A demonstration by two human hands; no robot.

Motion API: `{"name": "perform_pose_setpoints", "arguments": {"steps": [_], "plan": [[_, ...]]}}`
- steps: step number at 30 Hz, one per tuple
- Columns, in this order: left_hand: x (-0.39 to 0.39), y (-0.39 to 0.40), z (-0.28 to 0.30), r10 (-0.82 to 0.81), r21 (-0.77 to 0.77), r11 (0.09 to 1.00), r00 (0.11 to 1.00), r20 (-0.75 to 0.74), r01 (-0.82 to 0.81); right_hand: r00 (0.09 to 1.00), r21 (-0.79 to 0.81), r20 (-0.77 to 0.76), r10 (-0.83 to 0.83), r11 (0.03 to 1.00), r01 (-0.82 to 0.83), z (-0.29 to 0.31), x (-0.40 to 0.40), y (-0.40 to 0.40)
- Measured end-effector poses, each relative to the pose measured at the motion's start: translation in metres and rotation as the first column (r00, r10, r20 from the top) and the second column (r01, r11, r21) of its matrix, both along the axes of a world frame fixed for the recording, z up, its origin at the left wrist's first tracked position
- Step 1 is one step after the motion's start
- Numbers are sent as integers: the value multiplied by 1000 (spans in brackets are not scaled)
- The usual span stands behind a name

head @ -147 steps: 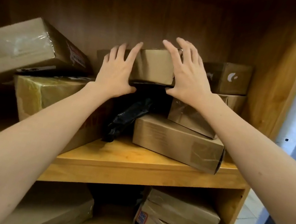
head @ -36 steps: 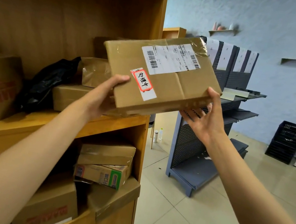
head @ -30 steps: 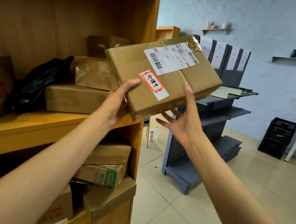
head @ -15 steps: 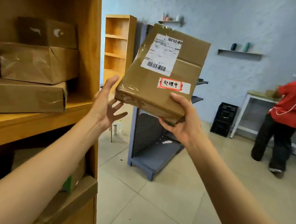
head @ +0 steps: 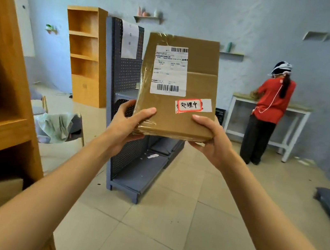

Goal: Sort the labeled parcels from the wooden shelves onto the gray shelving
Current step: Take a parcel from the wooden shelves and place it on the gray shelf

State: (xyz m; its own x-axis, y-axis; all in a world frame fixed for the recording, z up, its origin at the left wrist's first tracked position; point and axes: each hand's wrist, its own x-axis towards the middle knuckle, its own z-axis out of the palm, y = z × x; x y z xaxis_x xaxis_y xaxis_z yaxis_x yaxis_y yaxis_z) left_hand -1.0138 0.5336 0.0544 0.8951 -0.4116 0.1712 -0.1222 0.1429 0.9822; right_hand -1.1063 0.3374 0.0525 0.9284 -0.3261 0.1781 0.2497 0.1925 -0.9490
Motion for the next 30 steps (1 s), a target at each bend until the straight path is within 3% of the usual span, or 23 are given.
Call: {"name": "perform_pose_setpoints", "arguments": {"steps": [11,24,30], "plan": [[57,-113,-27,-70,-78,995,997,-26,68,980,-69,35,-194,978,196,-25,49,-96],[242,-271,-13,-246,-103,964,969,-10,244,900,-197,109,-422,878,436,-13,193,-223],[318,-352,-17,-355,-85,932,935,-11,353,863,-161,100,-495,848,505,-13,257,-296]]}}
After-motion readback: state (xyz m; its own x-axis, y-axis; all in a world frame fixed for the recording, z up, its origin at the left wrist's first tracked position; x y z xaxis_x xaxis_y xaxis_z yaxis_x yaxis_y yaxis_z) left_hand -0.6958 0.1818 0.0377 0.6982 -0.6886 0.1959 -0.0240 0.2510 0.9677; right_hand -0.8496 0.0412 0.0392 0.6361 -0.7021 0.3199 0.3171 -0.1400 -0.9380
